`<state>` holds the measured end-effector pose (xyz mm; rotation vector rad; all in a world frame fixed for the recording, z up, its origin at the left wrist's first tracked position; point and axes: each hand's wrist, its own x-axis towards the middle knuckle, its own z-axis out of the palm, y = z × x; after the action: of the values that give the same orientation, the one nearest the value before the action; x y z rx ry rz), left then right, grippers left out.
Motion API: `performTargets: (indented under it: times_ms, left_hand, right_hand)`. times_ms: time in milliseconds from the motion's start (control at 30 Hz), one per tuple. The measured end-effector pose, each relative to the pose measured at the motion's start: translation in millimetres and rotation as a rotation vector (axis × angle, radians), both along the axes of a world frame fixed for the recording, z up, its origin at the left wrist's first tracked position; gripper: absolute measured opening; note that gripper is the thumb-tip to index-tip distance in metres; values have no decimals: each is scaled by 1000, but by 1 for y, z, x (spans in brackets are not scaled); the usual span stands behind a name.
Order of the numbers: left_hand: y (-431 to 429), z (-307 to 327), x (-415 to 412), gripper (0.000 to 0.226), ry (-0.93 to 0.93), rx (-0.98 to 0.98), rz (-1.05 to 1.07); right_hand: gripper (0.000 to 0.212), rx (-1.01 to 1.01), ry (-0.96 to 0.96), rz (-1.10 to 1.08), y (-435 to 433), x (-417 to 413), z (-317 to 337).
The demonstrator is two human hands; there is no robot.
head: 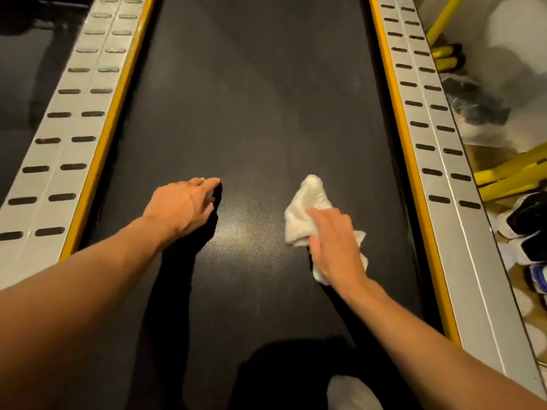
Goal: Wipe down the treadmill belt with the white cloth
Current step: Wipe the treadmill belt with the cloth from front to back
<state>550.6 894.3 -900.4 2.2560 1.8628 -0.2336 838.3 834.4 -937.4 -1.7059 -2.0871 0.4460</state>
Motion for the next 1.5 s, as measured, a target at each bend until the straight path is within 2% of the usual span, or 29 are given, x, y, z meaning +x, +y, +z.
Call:
performTargets:
  times_ms: [133,200,300,400,500,633,700,767,867,933,1033,1067,1133,1233,1333,1433,1500]
  left_hand:
    - [-15,7,-24,42,-143,32,48]
    - [-27,8,-34,38,-123,58,18]
    - [-44,9,-53,41,-65,10,15]
    - [-56,12,-69,46,-29,-35,86]
    - [-69,13,-81,46,-23,-71,152]
    - [-95,5,-92,55,-36,-74,216]
    - [-106,0,-98,61,0,-78,207]
    - [-114,-3,-101,64,32,-83,196]
    - [-120,0,-106,64,101,-69,161]
    - [-121,4,-110,63,168,-79,137]
    - [-122,15,-113,63,220,-55,208]
    - [-124,18,-113,64,225,-40,257]
    - [-129,23,-113,67,197,-23,378]
    - [-145,27,-119,69,46,-32,537]
    - [-168,25,-127,70,25,-79,508]
    - [-185,29,-133,70,24,-153,511]
    - [-192,36,-136,69,42,-213,538]
  right_hand:
    - [49,-69,-14,545,-48,-34,14]
    - [44,-44,-8,504,-25,-35,21]
    - [35,-28,4,197,24,-40,26]
    - [31,-101,-7,58,38,-55,21]
    - [32,-166,12,180,2,-82,18]
    - [36,-235,22,524,-44,-115,29]
    - [36,-189,62,489,-25,-125,36]
    - [36,-151,86,354,10,-134,35]
    - [41,-98,-11,266,32,-147,20]
    - [45,-98,-1,419,6,-156,9]
    - [50,-145,75,869,-54,-166,8]
    - [49,-152,93,960,-65,-167,12]
    - [52,-164,176,902,-59,-173,20]
    - [52,-115,216,585,-10,-190,24]
    - [46,-126,188,465,11,-210,15]
    - [47,-91,130,689,-36,-222,2]
    - [50,-69,189,887,-68,-219,-1]
